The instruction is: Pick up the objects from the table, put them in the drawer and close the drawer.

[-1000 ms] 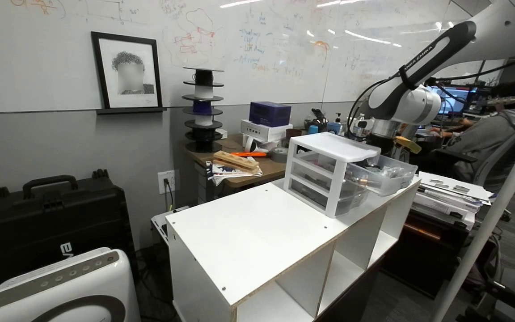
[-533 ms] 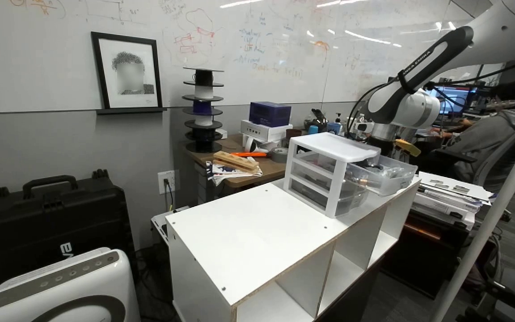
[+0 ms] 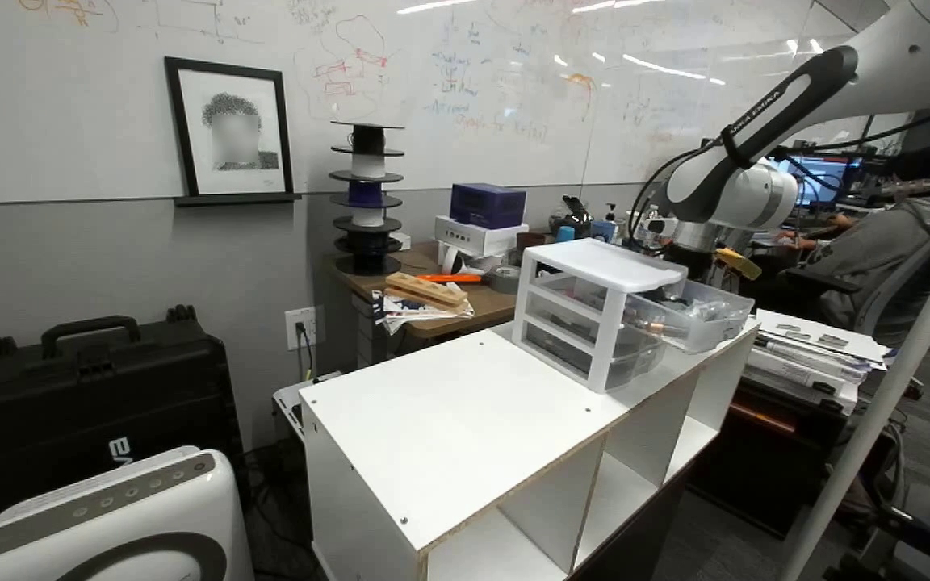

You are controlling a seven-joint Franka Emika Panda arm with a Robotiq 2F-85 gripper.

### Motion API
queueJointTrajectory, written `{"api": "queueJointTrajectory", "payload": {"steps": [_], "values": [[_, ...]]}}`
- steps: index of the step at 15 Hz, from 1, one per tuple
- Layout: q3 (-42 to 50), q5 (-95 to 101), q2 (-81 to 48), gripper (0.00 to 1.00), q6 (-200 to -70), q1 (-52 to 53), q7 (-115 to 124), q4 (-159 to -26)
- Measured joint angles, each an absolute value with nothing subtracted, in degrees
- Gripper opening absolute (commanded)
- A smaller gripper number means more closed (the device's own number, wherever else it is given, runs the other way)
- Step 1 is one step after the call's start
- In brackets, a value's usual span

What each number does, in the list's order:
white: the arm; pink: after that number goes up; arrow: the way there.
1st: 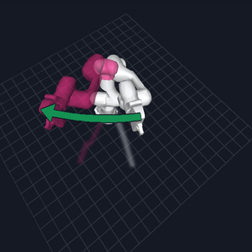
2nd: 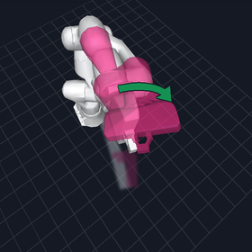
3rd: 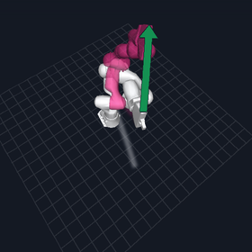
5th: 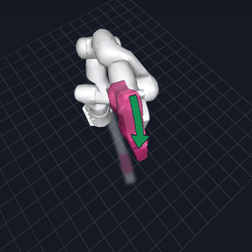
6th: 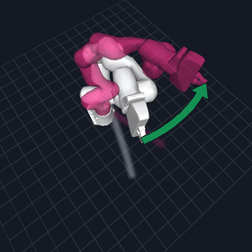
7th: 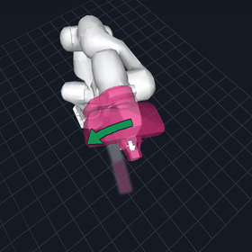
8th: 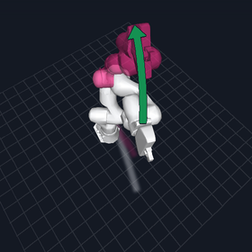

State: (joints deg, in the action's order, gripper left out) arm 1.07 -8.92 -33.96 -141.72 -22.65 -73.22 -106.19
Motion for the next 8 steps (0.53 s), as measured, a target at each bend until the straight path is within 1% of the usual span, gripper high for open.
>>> {"api": "queueJointTrajectory", "payload": {"steps": [5,8], "values": [[2.8,-8.5,-29.6,0.24,-141.0,-22.6,-72.6,-107.0],[4.8,-4.9,-25.2,0.24,-140.9,-21.2,-67.3,-108.1]]}}
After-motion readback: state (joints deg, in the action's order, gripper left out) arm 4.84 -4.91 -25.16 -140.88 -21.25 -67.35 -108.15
